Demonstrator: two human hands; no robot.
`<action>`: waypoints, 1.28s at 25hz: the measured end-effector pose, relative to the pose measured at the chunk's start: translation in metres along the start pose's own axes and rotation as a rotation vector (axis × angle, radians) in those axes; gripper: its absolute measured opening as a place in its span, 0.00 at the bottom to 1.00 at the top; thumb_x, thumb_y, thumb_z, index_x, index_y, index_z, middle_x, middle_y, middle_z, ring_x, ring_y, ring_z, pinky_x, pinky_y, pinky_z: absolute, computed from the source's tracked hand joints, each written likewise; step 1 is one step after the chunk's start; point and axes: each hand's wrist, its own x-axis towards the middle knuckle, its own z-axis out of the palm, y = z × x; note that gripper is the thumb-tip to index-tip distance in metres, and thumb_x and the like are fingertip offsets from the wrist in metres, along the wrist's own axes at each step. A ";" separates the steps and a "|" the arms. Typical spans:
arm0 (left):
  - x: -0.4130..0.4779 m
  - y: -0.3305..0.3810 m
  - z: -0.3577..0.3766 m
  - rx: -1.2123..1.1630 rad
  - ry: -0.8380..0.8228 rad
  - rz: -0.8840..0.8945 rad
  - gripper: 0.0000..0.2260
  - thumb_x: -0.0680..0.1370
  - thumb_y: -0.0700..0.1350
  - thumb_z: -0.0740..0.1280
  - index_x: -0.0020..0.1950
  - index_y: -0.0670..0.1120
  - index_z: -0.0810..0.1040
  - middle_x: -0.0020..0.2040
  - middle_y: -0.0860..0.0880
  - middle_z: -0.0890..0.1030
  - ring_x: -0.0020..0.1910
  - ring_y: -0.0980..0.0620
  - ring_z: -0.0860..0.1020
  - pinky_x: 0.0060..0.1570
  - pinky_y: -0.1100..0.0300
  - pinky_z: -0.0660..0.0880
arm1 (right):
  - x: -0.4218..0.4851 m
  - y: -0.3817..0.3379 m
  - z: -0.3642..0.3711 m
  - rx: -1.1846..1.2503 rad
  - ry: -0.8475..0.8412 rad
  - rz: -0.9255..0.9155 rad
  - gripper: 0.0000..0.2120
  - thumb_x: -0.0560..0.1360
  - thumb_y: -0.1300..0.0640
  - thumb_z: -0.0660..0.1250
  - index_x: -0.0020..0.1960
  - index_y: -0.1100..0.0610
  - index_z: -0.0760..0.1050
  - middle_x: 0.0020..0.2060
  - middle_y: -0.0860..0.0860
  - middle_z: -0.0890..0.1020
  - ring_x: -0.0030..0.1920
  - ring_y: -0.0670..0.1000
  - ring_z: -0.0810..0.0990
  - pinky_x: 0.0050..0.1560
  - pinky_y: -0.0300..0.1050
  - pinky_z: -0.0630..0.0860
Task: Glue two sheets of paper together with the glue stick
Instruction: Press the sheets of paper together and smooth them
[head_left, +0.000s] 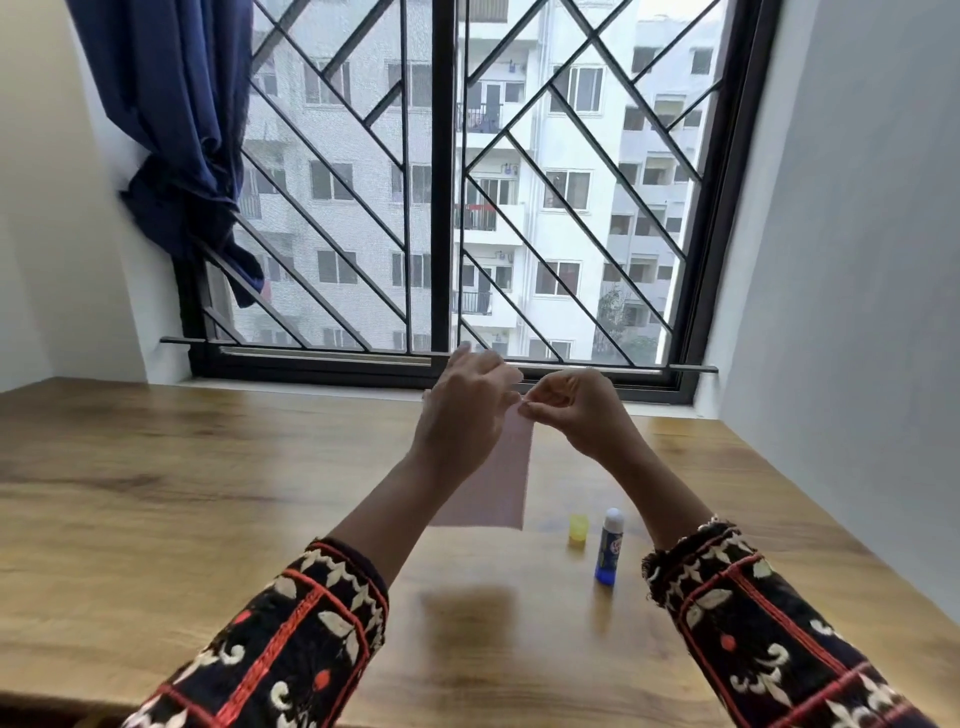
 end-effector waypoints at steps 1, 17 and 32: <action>0.002 0.001 0.000 -0.002 -0.049 -0.001 0.07 0.73 0.38 0.67 0.50 0.39 0.81 0.45 0.42 0.81 0.50 0.42 0.77 0.55 0.47 0.74 | 0.000 -0.003 0.000 -0.026 -0.005 -0.023 0.02 0.67 0.63 0.72 0.38 0.63 0.82 0.31 0.53 0.81 0.33 0.45 0.75 0.38 0.42 0.72; 0.012 -0.005 -0.010 -0.305 0.126 -0.206 0.04 0.69 0.31 0.67 0.38 0.37 0.81 0.36 0.41 0.83 0.36 0.51 0.78 0.37 0.65 0.70 | -0.002 0.004 0.001 0.155 -0.078 0.066 0.07 0.67 0.64 0.72 0.36 0.69 0.79 0.31 0.57 0.77 0.36 0.51 0.71 0.39 0.48 0.67; 0.004 -0.032 -0.020 -0.488 0.297 -0.408 0.02 0.71 0.33 0.68 0.39 0.37 0.80 0.30 0.52 0.76 0.26 0.69 0.73 0.29 0.78 0.65 | -0.026 0.027 -0.003 0.188 -0.081 0.185 0.07 0.67 0.68 0.72 0.43 0.72 0.80 0.39 0.65 0.83 0.39 0.54 0.75 0.45 0.49 0.71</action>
